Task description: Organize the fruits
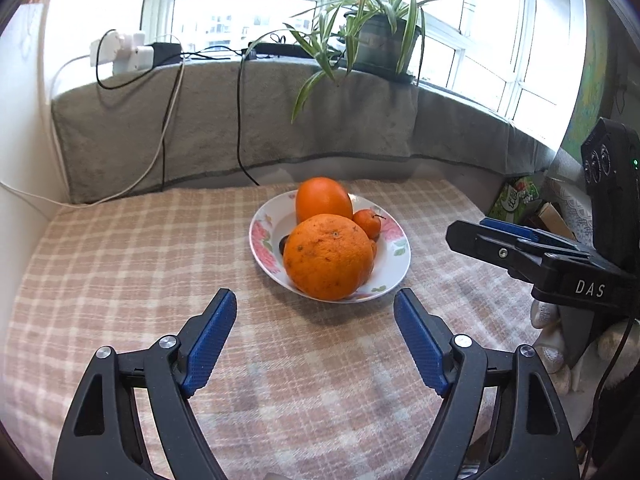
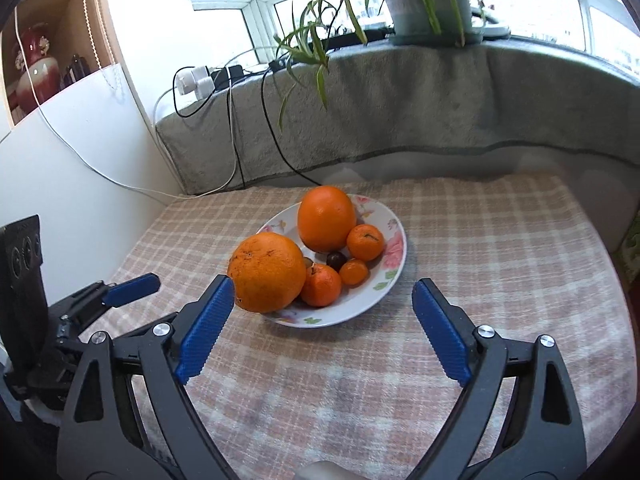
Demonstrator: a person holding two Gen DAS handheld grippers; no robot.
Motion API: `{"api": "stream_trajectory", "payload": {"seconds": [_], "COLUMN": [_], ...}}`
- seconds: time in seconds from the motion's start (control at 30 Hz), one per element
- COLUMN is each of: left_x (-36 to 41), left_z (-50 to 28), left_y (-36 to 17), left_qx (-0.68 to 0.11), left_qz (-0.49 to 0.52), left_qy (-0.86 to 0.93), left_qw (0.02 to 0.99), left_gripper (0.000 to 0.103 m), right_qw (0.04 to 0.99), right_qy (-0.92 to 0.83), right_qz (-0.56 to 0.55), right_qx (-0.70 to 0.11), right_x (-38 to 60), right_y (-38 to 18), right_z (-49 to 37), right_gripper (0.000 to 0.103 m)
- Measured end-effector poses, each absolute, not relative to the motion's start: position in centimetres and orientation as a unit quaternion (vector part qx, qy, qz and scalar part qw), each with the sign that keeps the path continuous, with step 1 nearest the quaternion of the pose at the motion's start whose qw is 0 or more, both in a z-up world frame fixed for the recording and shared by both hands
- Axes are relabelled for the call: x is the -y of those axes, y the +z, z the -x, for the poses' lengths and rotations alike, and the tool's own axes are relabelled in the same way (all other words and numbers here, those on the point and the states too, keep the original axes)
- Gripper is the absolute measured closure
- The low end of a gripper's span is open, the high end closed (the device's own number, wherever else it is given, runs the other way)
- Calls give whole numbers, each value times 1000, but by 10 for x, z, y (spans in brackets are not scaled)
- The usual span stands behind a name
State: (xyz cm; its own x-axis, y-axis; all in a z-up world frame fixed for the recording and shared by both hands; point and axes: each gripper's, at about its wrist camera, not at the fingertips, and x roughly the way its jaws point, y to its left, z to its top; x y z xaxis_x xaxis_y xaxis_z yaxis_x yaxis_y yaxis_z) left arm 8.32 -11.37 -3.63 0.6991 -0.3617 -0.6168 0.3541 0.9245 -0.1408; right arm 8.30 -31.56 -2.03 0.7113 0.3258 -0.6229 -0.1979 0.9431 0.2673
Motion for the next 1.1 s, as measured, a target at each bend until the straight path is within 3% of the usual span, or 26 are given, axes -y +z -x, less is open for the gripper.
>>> {"api": "stream_trajectory", "payload": {"seconds": [1.1], "left_x": [101], "left_z": [-45], "left_y": [-21], "left_qx": [-315], "left_qz": [8], "left_qy": [-150], "left_qw": [937], "left_gripper": [18], "right_qw": [939], "right_qy": [73], "right_qz": [-68], "right_qx": [-330], "right_x": [333], "right_y": [-18], "right_z": [-38], "right_gripper": [10]}}
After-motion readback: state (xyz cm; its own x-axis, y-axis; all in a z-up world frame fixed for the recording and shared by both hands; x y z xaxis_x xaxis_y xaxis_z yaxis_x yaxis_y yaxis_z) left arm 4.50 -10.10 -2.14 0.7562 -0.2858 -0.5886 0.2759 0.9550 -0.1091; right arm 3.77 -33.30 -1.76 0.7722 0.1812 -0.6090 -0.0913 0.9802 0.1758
